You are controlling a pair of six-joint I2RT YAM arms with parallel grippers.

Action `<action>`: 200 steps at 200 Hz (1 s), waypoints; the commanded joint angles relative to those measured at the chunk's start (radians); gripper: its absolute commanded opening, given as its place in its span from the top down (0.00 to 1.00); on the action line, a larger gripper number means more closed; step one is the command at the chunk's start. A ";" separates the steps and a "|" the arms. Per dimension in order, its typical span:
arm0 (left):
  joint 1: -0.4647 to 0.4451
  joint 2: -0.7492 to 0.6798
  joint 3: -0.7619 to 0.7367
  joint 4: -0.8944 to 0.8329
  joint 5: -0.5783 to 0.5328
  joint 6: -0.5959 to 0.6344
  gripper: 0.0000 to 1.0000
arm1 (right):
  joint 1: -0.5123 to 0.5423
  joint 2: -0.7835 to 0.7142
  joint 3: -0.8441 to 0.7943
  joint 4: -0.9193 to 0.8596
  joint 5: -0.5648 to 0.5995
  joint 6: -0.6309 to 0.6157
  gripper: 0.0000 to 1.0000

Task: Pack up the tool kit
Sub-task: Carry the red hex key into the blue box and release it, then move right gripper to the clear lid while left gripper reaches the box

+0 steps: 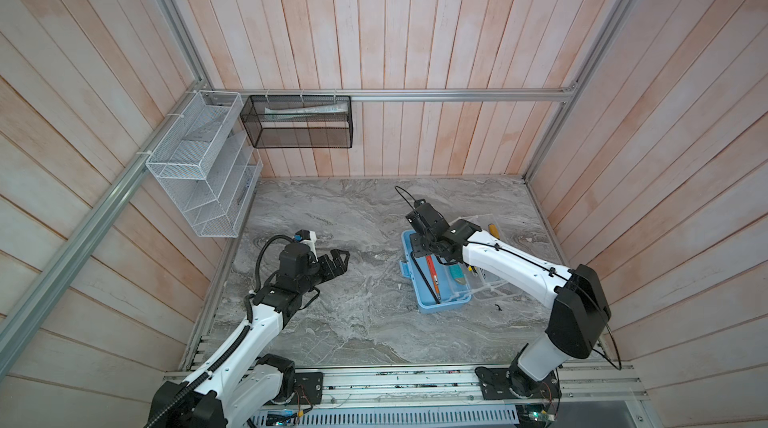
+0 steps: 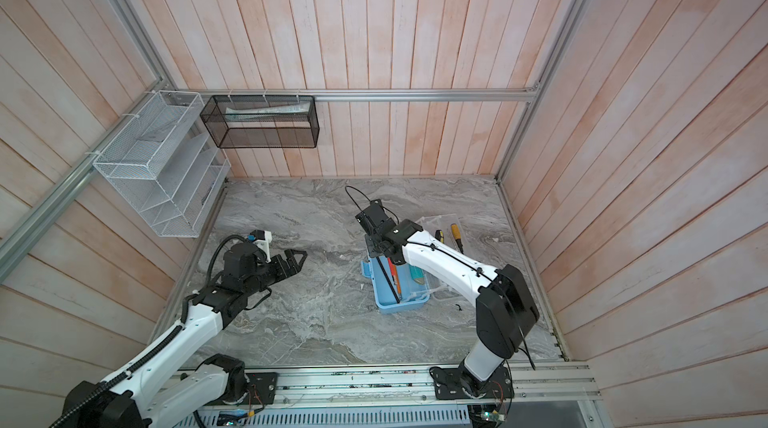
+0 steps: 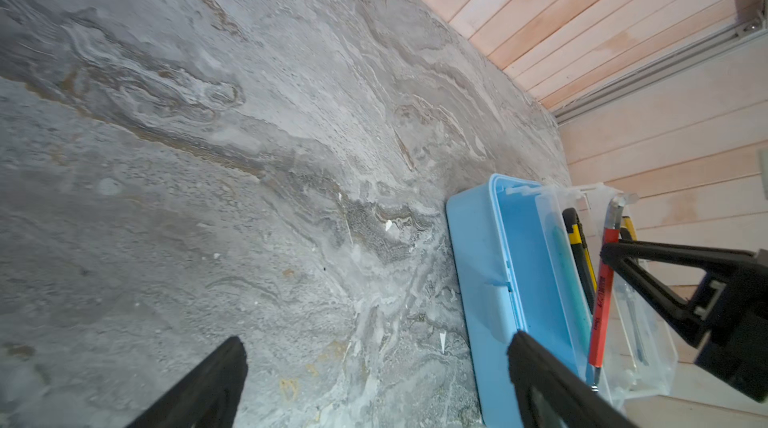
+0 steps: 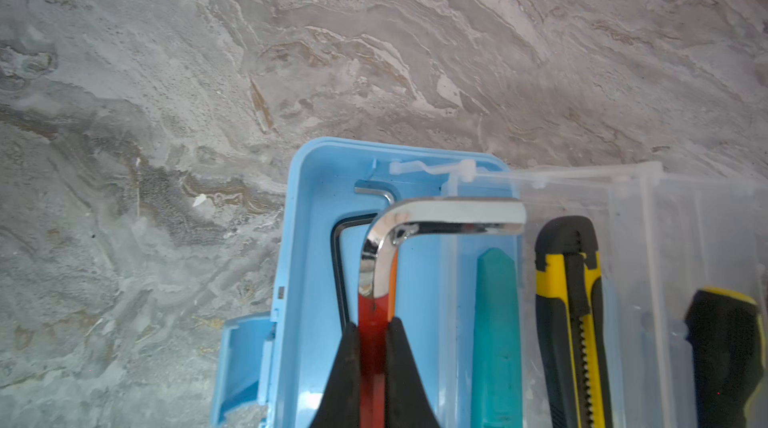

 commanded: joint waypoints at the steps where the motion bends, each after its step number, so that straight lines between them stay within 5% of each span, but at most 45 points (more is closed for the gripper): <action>1: -0.063 0.056 0.033 0.084 -0.046 -0.042 0.00 | -0.018 -0.002 -0.056 0.104 -0.008 -0.003 1.00; 92: -0.214 0.158 0.088 0.128 -0.070 -0.085 0.00 | -0.034 0.228 -0.016 0.135 0.009 -0.039 1.00; 156: -0.274 0.217 0.102 0.145 -0.064 -0.092 0.00 | -0.074 0.257 -0.059 0.182 -0.053 -0.036 1.00; 200: -0.322 0.307 0.168 0.143 -0.055 -0.081 0.00 | -0.074 0.205 -0.019 0.163 -0.089 -0.041 0.66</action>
